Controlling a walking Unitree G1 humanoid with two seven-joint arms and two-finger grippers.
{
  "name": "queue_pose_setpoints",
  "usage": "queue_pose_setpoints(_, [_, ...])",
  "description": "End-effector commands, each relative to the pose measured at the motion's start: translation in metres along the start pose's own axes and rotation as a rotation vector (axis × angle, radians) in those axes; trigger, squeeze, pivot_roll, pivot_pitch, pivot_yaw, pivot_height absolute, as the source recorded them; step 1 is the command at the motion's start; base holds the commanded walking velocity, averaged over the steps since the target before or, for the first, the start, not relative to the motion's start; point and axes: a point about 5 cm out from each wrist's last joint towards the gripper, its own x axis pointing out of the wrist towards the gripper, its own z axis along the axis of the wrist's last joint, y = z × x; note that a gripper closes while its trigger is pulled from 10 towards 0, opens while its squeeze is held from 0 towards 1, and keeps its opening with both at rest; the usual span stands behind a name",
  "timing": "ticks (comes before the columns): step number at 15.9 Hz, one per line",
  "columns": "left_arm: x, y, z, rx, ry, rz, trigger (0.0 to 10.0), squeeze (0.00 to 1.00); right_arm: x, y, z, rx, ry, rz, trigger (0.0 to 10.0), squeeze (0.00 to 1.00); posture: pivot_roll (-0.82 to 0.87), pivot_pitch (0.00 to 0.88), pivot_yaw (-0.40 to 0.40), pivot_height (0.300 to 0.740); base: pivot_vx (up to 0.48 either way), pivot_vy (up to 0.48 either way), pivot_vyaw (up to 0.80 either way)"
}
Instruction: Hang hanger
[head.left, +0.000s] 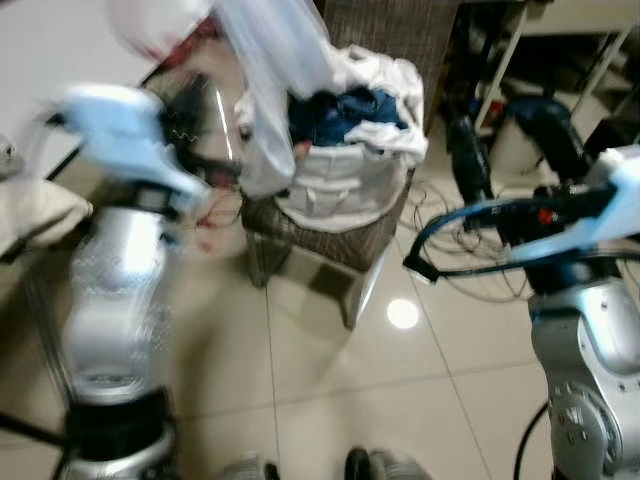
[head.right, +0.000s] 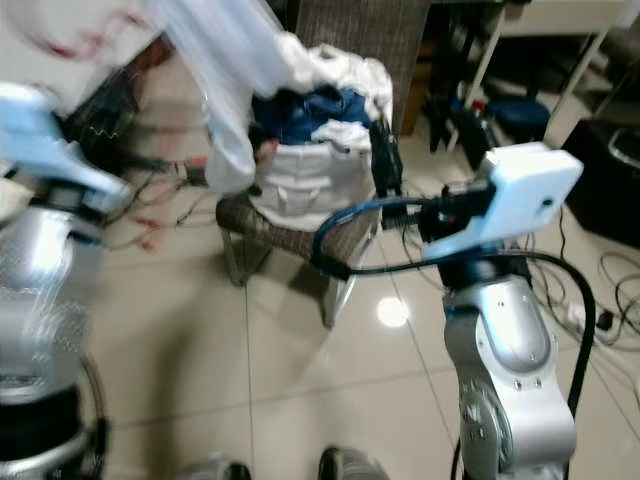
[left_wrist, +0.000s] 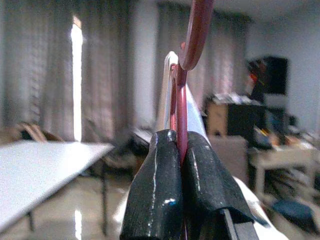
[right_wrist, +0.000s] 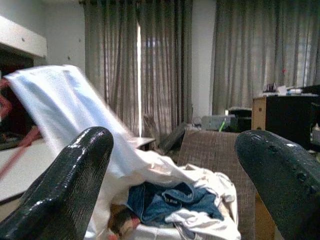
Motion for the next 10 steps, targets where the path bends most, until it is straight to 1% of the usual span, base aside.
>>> queue_pose_setpoints(1, [0.003,0.004,0.023,0.005,-0.105,0.007,10.0,0.00,0.000,-0.002,0.004,0.009,-0.032,-0.009,10.0,0.00,-0.13,0.047,0.012,0.740,0.000,0.000,0.00])
queue_pose_setpoints(3, [0.005,0.011,0.038,0.012,-0.166,0.023,10.0,0.00,0.004,-0.002,0.007,0.016,-0.063,0.008,10.0,0.00,-0.12,0.048,0.003,0.740,0.000,0.000,0.00])
queue_pose_setpoints(5, [0.007,0.012,0.048,0.027,-0.211,0.025,10.0,0.00,0.006,-0.002,0.008,0.021,-0.080,0.022,10.0,0.00,-0.11,0.050,-0.007,0.740,0.000,0.000,0.00])
queue_pose_setpoints(6, [0.007,0.012,0.050,0.023,-0.210,0.028,10.0,0.00,0.007,-0.002,0.008,0.023,-0.084,0.028,10.0,0.00,-0.11,0.049,-0.010,0.740,0.000,0.000,0.00])
queue_pose_setpoints(7, [0.005,0.010,0.048,0.055,-0.205,0.009,10.0,0.00,0.008,-0.001,0.008,0.032,-0.088,0.031,10.0,0.00,-0.10,0.049,-0.013,0.740,0.000,0.000,0.00])
queue_pose_setpoints(9, [0.006,0.017,0.059,0.063,-0.244,0.054,10.0,0.00,0.012,0.002,0.012,0.045,-0.110,0.051,10.0,0.00,-0.10,0.046,-0.024,0.740,0.000,0.000,0.00])
queue_pose_setpoints(10, [0.013,0.040,0.085,0.146,-0.319,0.111,10.0,0.00,0.016,0.002,0.013,0.055,-0.125,0.065,10.0,0.00,-0.07,0.042,-0.044,0.740,0.000,0.000,0.00])
